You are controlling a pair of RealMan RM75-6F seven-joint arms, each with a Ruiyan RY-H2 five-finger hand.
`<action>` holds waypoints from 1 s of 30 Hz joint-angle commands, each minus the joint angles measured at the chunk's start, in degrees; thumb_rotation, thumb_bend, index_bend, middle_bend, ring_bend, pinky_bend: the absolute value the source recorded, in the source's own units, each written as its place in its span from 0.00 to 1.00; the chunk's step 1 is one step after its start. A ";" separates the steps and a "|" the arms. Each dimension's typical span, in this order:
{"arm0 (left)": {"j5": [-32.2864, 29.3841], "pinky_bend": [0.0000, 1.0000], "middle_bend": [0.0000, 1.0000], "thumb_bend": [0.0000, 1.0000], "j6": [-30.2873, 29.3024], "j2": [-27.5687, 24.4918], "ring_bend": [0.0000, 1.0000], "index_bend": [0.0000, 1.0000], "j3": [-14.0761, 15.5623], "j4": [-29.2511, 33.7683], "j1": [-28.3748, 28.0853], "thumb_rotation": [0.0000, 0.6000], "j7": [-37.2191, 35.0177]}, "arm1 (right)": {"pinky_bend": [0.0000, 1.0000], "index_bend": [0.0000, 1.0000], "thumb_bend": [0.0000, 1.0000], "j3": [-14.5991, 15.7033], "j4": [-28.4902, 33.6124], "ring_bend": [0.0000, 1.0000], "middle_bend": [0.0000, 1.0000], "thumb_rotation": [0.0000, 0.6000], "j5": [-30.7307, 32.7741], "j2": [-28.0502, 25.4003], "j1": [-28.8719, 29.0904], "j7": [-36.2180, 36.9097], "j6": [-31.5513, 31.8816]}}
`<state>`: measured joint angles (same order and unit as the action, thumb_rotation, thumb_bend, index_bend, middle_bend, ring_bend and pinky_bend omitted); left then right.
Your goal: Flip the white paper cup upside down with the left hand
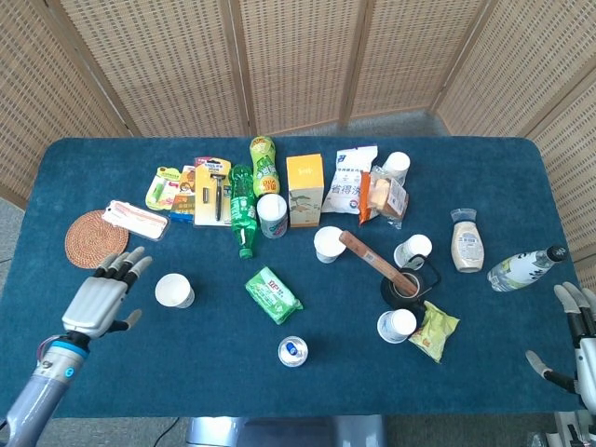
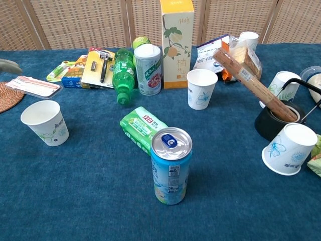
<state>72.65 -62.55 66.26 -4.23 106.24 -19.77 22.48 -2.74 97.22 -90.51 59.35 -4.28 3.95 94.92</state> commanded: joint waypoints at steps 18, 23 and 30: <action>-12.77 0.18 0.01 0.38 2.28 11.00 0.01 0.06 0.05 -3.03 -7.31 1.00 9.96 | 0.02 0.00 0.21 -0.34 -0.46 0.00 0.00 1.00 1.02 -0.30 0.20 1.78 -0.58; -12.29 0.38 0.20 0.38 0.83 11.58 0.18 0.16 0.34 -3.45 -7.55 1.00 10.13 | 0.02 0.00 0.21 -0.39 -0.54 0.00 0.00 1.00 1.16 -0.31 0.26 1.96 -0.71; -12.06 0.44 0.29 0.38 -0.15 11.90 0.25 0.19 0.79 -3.48 -7.90 1.00 10.02 | 0.02 0.00 0.21 -0.33 -0.47 0.00 0.00 1.00 1.06 -0.27 0.23 1.73 -0.65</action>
<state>60.59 -62.67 78.13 -3.47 102.78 -27.65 32.54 -3.08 96.75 -89.45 59.08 -4.05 5.68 94.27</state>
